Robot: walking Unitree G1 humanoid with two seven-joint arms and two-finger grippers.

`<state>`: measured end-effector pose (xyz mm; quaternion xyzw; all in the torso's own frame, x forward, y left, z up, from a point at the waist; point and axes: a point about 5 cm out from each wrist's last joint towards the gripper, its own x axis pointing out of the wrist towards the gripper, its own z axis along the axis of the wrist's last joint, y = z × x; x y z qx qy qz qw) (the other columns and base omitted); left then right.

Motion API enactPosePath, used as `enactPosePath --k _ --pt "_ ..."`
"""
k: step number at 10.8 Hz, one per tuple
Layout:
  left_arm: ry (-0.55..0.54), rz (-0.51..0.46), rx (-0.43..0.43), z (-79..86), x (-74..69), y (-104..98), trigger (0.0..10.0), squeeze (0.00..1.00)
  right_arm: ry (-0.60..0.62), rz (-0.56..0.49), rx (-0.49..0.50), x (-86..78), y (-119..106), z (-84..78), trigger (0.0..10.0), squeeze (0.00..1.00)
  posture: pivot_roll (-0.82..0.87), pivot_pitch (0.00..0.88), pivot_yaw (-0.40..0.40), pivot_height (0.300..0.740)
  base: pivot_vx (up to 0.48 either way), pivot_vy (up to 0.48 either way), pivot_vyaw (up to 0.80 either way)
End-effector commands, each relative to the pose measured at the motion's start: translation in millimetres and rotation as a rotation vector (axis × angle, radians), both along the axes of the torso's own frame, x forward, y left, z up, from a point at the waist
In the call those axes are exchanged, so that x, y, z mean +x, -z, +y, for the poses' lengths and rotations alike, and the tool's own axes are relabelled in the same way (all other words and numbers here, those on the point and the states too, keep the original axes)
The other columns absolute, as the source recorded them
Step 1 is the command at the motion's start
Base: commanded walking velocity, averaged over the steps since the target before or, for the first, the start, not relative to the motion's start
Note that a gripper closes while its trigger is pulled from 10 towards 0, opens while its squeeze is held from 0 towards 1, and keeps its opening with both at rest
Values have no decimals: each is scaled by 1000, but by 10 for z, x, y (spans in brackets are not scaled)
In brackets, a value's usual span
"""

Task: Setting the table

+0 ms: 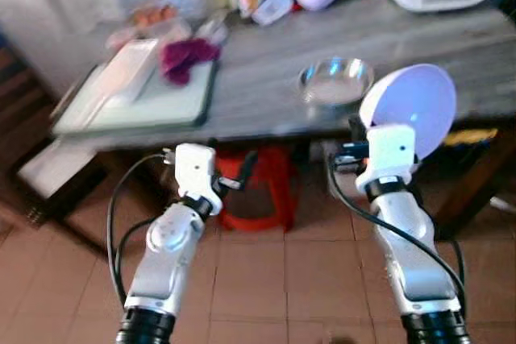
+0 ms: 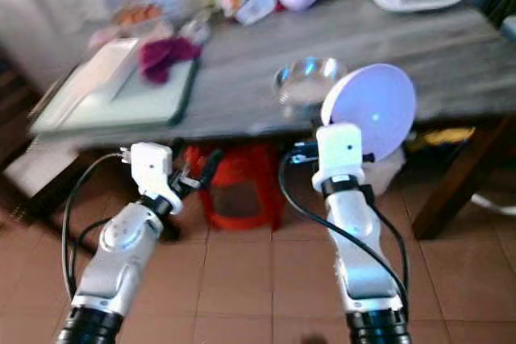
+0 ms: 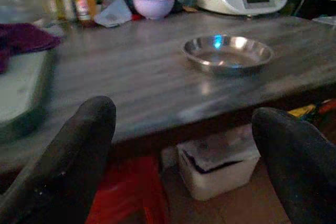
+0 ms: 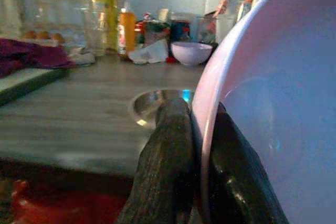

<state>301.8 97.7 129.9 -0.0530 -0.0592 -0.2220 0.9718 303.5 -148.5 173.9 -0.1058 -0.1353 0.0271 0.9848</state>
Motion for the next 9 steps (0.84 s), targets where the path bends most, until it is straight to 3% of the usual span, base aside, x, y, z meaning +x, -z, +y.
enactPosePath --k 1,7,9 --pt "8 -7 1 -19 -6 -17 10000 0 0 -23 5 -4 -50 -10 10000 0 -143 108 139 740 480 0 0" --pt "9 -10 7 34 -49 -41 10000 0 -24 -88 -27 -14 -269 58 10000 0 -149 117 129 740 421 0 0" --pt "58 -51 16 -19 -133 -87 10000 0 -24 -84 -33 -22 -277 47 10000 0 -152 120 124 740 0 0 0"
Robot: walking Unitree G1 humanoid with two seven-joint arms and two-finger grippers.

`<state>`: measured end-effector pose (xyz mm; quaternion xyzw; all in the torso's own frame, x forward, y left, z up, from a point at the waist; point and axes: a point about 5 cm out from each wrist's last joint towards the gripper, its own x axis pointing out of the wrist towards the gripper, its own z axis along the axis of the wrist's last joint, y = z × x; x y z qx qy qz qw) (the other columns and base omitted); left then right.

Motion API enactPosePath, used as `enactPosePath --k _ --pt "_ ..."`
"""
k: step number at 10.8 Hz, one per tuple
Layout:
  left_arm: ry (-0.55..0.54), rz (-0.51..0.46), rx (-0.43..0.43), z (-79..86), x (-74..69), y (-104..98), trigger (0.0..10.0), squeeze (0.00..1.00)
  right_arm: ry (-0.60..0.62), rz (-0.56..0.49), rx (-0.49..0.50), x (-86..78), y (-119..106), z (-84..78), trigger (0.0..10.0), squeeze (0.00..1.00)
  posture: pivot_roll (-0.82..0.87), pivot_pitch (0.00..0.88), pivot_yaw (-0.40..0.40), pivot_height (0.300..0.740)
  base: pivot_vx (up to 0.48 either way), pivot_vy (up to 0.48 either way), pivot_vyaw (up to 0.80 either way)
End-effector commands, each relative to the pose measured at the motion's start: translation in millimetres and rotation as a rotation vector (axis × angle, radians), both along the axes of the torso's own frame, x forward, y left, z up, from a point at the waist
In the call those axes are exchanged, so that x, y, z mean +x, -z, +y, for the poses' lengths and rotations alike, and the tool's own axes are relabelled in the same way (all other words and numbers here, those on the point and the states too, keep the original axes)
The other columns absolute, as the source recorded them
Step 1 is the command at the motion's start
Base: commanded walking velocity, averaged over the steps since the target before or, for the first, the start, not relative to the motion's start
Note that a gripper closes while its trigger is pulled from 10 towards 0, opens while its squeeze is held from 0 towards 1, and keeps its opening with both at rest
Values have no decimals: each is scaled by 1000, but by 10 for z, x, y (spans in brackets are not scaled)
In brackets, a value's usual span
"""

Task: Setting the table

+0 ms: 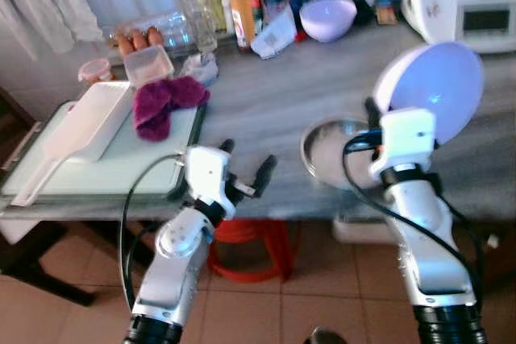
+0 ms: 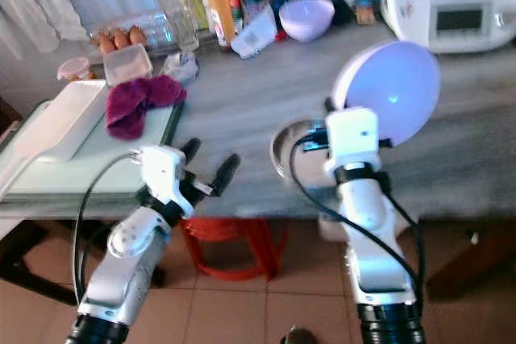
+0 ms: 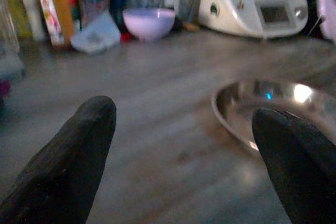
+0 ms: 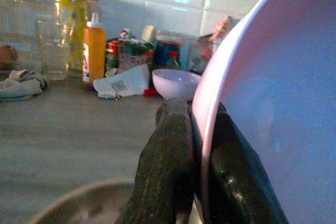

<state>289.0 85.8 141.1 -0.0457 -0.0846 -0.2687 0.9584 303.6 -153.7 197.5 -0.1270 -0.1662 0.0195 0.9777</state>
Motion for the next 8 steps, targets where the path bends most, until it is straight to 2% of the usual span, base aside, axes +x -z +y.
enactPosePath --k 1,4,5,6,7,8 --pt "-21 -10 35 114 -33 18 10000 0 -41 -19 3 -19 -57 105 10000 0 -154 119 123 740 0 0 0" --pt "-25 -24 82 263 -93 6 10000 0 -49 -16 -12 -20 -73 117 10000 0 -151 121 122 740 0 0 0" --pt "42 -51 155 296 -163 34 10000 0 -64 -4 -13 -18 -67 126 10000 0 -152 121 122 740 0 0 0" --pt "65 -38 144 327 -178 49 10000 0 -90 6 -17 -12 -58 146 10000 0 -148 122 120 740 0 0 0" --pt "83 -62 184 342 -189 36 10000 0 -136 40 -13 -1 -32 174 10000 0 -146 124 119 740 0 0 0" --pt "109 -83 205 330 -209 25 10000 0 -205 88 -51 23 -1 213 10000 0 -149 129 117 740 0 0 0"
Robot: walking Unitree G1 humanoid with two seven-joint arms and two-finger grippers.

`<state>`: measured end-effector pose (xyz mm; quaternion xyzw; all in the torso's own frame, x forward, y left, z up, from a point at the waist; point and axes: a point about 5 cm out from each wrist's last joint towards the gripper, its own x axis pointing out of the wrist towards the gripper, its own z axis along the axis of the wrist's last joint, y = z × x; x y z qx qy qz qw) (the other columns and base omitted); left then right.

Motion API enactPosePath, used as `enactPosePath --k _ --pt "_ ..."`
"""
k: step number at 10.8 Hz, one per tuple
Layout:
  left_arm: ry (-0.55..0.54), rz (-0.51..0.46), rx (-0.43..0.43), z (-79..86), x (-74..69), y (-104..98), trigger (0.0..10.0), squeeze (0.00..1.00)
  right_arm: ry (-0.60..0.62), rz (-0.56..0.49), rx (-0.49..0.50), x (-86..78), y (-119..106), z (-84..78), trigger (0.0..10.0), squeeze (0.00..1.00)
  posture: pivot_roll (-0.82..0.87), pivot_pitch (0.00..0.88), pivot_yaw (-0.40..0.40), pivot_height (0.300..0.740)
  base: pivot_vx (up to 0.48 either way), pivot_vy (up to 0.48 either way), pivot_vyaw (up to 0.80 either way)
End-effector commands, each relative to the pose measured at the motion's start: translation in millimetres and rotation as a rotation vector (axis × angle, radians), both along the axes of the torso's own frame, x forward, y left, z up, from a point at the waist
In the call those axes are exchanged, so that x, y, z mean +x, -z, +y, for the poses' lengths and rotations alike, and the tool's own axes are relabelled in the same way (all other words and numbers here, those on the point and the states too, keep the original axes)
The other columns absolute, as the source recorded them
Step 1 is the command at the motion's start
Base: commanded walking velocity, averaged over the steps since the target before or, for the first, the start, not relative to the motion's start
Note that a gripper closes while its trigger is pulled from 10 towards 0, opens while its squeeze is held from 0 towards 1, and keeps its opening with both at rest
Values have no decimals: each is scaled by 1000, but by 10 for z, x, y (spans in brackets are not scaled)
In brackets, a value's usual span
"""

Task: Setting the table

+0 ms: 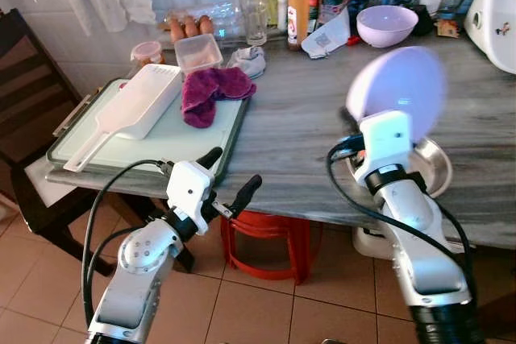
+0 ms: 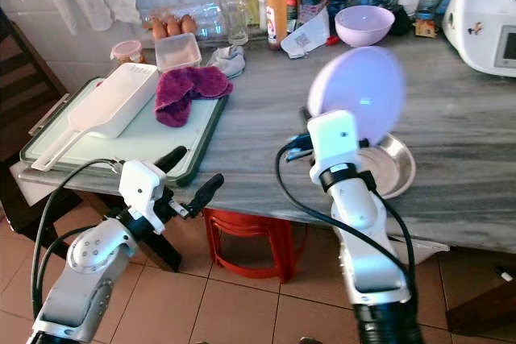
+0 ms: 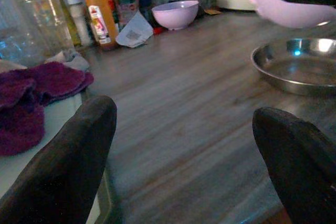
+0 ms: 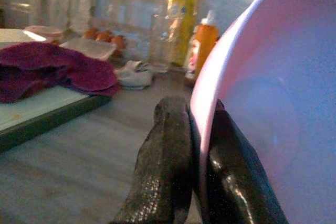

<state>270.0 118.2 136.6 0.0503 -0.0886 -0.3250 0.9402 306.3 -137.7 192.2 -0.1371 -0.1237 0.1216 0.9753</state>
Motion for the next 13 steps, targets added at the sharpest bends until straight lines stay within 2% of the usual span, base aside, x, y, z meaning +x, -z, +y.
enactPosePath --k 1,3,6,7,9,13 --pt "19 -21 29 -7 -26 -10 10000 0 -98 9 -35 21 -43 112 10000 0 -151 128 116 740 0 0 0" --pt "42 -18 29 -40 -33 14 10000 0 -255 51 -102 37 -29 257 10000 0 -154 124 109 740 0 0 0" --pt "37 -18 46 -43 -34 55 10000 0 -382 126 -160 54 21 379 10000 0 -146 124 96 740 0 0 0" --pt "31 -16 41 -38 -41 67 10000 0 -423 197 -209 60 96 378 10000 0 -147 127 94 740 0 0 0" --pt "32 -17 41 -35 -45 71 10000 0 -432 258 -272 85 201 309 10000 0 -147 131 96 740 0 0 0" --pt "42 -16 40 -77 -26 66 10000 0 -490 317 -355 67 274 284 10000 0 -150 135 108 740 0 0 0"
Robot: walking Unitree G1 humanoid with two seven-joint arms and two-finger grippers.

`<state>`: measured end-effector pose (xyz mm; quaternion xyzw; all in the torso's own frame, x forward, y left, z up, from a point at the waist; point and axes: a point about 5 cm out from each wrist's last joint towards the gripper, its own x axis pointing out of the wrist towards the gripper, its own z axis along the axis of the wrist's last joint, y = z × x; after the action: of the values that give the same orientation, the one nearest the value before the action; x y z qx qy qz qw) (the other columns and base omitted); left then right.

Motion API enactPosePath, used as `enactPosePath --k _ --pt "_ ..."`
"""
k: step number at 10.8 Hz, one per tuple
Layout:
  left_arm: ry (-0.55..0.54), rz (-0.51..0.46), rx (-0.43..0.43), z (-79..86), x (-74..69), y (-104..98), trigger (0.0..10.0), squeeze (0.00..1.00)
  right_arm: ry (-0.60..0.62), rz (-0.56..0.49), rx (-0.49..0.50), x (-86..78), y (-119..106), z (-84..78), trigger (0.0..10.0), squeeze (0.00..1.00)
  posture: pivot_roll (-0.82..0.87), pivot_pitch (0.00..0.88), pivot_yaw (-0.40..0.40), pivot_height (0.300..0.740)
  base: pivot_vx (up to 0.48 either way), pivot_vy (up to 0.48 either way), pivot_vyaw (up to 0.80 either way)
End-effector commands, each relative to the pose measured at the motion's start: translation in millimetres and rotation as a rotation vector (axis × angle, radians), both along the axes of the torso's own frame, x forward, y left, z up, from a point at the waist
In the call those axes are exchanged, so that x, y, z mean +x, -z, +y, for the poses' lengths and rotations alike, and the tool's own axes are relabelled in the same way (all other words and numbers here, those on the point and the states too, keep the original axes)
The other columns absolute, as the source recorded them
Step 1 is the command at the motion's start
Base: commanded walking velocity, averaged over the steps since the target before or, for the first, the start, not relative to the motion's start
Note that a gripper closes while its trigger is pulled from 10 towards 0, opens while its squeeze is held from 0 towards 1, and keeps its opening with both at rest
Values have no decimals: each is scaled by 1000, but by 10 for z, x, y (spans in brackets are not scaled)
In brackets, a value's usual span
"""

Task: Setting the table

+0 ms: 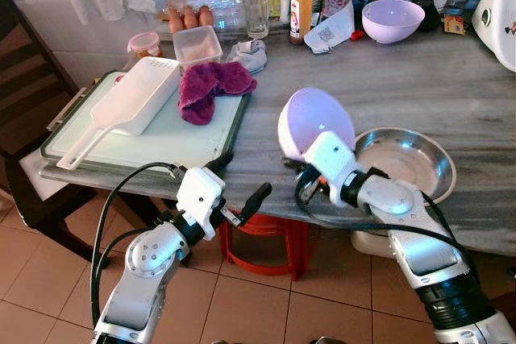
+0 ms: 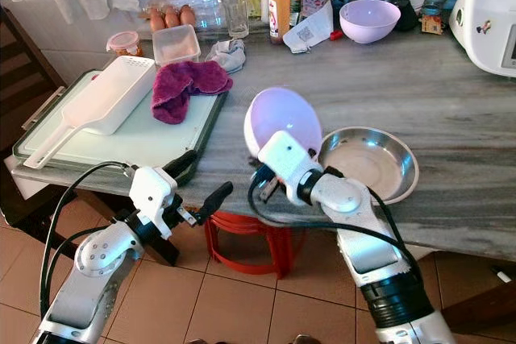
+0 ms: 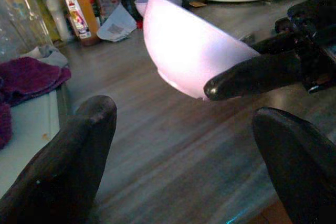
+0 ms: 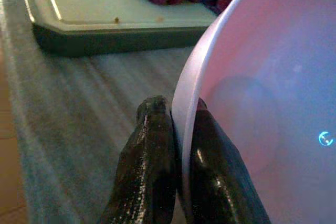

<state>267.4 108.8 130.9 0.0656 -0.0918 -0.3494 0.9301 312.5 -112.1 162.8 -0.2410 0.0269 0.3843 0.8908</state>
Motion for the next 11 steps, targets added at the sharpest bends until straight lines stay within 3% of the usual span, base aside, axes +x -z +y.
enactPosePath --k 1,4,5,6,11 --pt "-5 0 7 11 3 6 10000 0 -26 12 -16 -5 10 34 10000 212 -149 135 108 740 0 0 0" --pt "-7 2 5 9 10 2 10000 0 -20 12 -37 7 46 13 10000 200 -145 133 110 740 0 0 0" --pt "-7 3 5 -3 8 0 10000 0 -21 13 -41 12 53 11 10000 737 -144 132 111 740 0 0 0" --pt "-6 4 4 -9 7 -2 10000 0 -19 12 -45 14 60 13 10000 1000 -144 133 110 740 0 0 0" --pt "3 5 5 -10 14 -6 10000 0 14 -70 -19 72 -87 11 10000 1000 -143 132 117 740 0 0 0"
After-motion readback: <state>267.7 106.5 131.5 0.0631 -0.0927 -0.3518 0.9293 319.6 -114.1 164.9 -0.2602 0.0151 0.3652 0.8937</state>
